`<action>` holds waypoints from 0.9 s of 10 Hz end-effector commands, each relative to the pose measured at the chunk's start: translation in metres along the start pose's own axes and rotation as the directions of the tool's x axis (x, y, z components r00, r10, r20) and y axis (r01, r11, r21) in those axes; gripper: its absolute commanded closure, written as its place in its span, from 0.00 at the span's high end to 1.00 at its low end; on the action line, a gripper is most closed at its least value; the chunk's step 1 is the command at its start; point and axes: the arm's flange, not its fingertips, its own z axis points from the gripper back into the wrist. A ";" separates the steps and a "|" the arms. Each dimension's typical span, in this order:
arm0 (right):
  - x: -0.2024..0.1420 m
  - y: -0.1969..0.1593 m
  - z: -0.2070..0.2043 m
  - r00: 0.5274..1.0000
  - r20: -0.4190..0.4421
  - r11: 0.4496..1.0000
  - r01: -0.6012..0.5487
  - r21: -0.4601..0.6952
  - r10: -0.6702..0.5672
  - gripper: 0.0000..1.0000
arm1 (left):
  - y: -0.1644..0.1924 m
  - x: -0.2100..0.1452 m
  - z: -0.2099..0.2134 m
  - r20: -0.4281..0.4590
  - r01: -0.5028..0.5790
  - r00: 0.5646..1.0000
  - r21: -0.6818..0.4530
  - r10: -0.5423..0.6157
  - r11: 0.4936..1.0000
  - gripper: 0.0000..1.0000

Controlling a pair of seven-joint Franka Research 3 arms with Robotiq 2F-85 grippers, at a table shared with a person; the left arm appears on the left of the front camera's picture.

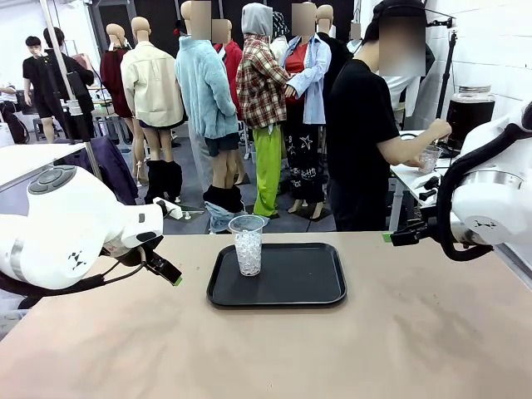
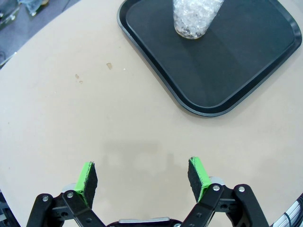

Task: Pour the drink into the iced cup.
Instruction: Pick up the iced cup indicated by the human and present it to them.

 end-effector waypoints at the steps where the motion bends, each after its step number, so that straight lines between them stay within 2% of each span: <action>1: -0.001 0.001 0.002 1.000 0.003 1.000 -0.007 0.002 0.007 1.00 | 0.002 -0.001 0.001 0.002 -0.005 1.000 0.000 0.005 1.000 1.00; 9: -0.001 0.001 0.002 1.000 0.003 1.000 -0.007 0.002 0.007 1.00 | 0.002 -0.001 0.001 0.002 -0.005 1.000 0.000 0.005 1.000 1.00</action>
